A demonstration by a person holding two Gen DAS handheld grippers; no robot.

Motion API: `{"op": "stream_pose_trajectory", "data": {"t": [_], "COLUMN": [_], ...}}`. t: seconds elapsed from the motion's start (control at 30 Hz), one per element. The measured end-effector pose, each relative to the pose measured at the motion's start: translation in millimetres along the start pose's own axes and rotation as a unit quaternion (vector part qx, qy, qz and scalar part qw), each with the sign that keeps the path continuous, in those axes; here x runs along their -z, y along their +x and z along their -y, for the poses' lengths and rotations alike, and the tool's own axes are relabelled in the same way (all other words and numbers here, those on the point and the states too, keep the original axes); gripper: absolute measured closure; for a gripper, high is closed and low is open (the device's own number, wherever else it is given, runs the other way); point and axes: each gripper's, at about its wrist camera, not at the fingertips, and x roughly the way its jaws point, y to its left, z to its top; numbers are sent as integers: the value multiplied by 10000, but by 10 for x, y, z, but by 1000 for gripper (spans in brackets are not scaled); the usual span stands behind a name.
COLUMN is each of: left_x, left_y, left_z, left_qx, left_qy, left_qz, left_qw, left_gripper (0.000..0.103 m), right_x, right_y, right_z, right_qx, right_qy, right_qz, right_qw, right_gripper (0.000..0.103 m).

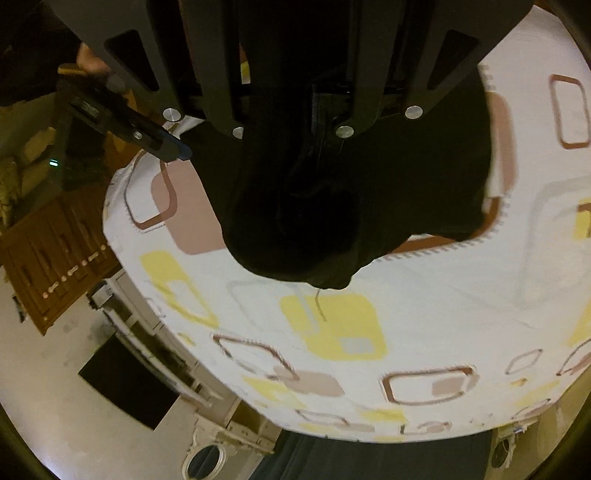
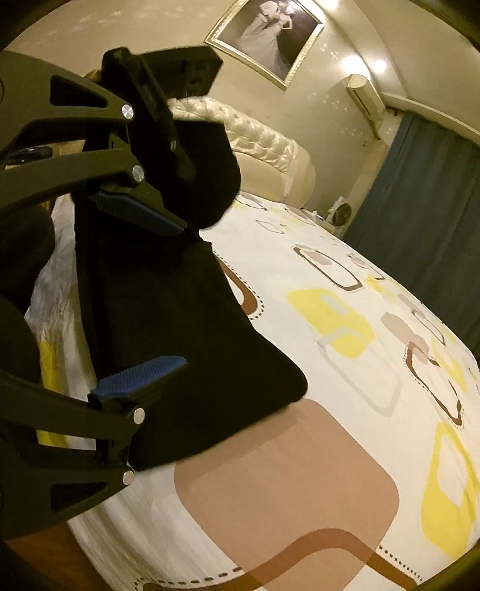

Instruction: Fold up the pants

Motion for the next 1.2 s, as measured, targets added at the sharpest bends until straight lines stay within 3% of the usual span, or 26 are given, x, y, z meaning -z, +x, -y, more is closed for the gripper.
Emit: {"op": "stream_pose_trajectory", "data": {"t": [0.33,0.53,0.63,0.8,0.87,1.0,1.07,1.2], "left_x": [254,308,340,390,412,474,517,598], "left_y": [858,1015,1051,1011,951,685,452,-24], "left_z": [412,661,722,920,1033,1132,1070,636], "left_qx": [-1114,-1821,-1926,-1849,-1591,-1081,-869,-736], "left_qy": [337,579,557,712,895,992,965,737], "left_qz": [-167,-73,28,262,403,658,847,1177], "left_qw": [9931,9815,9797,9798,9824,9870,9879,9876], "left_gripper": [90,89,86,66,56,50,38,29], "right_x": [-89,-177,-202,-265,-295,-366,-385,-356], "right_y": [-54,-156,-224,-347,-395,-535,-569,-460], "right_z": [220,344,401,457,456,475,467,356], "right_qx": [0,18,46,15,13,-36,-93,-238], "right_qy": [327,482,557,675,663,734,741,548], "right_qz": [171,348,447,632,698,917,944,663], "right_qw": [9993,9982,9974,9957,9954,9931,9927,9960], "right_gripper": [35,35,35,35,35,35,35,34]}}
